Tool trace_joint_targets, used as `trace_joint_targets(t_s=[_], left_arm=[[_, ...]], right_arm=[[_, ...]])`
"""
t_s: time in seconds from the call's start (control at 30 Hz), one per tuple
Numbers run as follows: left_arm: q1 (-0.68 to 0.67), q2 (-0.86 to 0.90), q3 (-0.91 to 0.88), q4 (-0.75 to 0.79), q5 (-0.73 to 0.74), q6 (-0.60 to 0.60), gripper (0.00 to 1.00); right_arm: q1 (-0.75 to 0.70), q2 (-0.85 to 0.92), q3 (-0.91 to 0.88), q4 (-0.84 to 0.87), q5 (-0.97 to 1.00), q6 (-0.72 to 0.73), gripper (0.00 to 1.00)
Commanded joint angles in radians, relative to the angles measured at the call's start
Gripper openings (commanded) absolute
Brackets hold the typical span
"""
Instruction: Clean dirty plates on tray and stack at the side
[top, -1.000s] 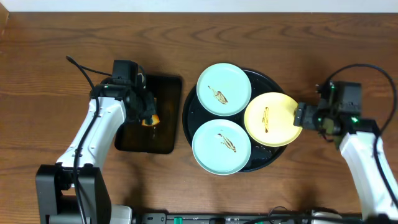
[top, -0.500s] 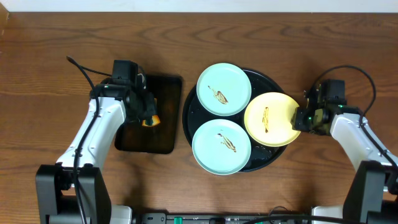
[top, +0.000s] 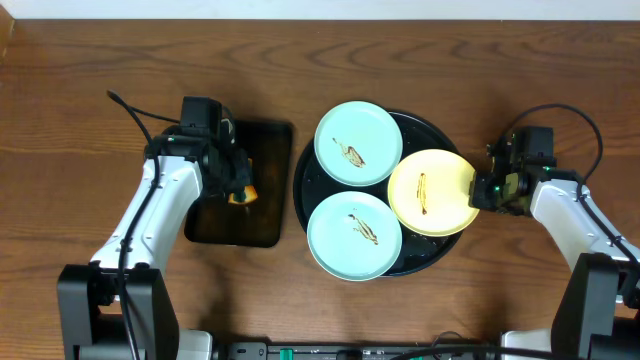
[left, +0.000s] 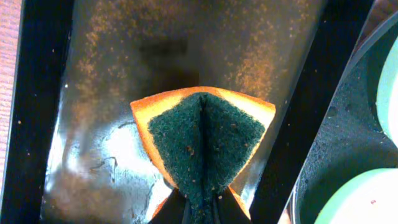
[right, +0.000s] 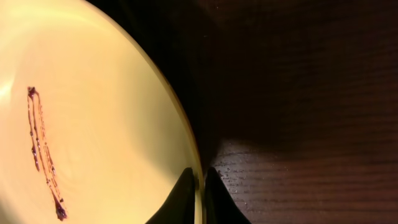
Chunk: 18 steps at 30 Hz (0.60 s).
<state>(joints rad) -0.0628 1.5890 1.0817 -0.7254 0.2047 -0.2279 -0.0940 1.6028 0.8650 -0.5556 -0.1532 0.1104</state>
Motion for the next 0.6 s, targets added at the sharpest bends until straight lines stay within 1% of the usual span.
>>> trace_joint_targets(t_s=[0.0, 0.3, 0.37, 0.47, 0.5, 0.53, 0.57], left_arm=[[-0.002, -0.001, 0.002, -0.003, 0.01, 0.018, 0.07], [-0.002, -0.002, 0.003, 0.011, 0.014, 0.026, 0.08], [-0.002, -0.004, 0.004, 0.025, 0.046, 0.074, 0.07], [-0.002, -0.018, 0.004, 0.041, 0.152, 0.145, 0.07], [-0.002, -0.024, 0.005, 0.047, 0.153, 0.143, 0.07], [-0.002, -0.03, 0.005, 0.05, 0.121, 0.131, 0.07], [-0.002, -0.035, 0.004, 0.049, 0.02, 0.059, 0.07]], right_arm=[[-0.008, 0.012, 0.005, -0.006, 0.014, -0.003, 0.01], [-0.008, 0.012, 0.005, -0.012, 0.014, -0.003, 0.01], [-0.008, 0.012, 0.005, -0.014, 0.014, -0.003, 0.01], [-0.008, 0.012, 0.005, -0.014, 0.018, -0.003, 0.01], [-0.008, 0.012, 0.005, -0.014, 0.018, -0.003, 0.01], [-0.008, 0.012, 0.005, -0.014, 0.018, -0.003, 0.01], [-0.008, 0.012, 0.005, -0.014, 0.018, -0.003, 0.01]])
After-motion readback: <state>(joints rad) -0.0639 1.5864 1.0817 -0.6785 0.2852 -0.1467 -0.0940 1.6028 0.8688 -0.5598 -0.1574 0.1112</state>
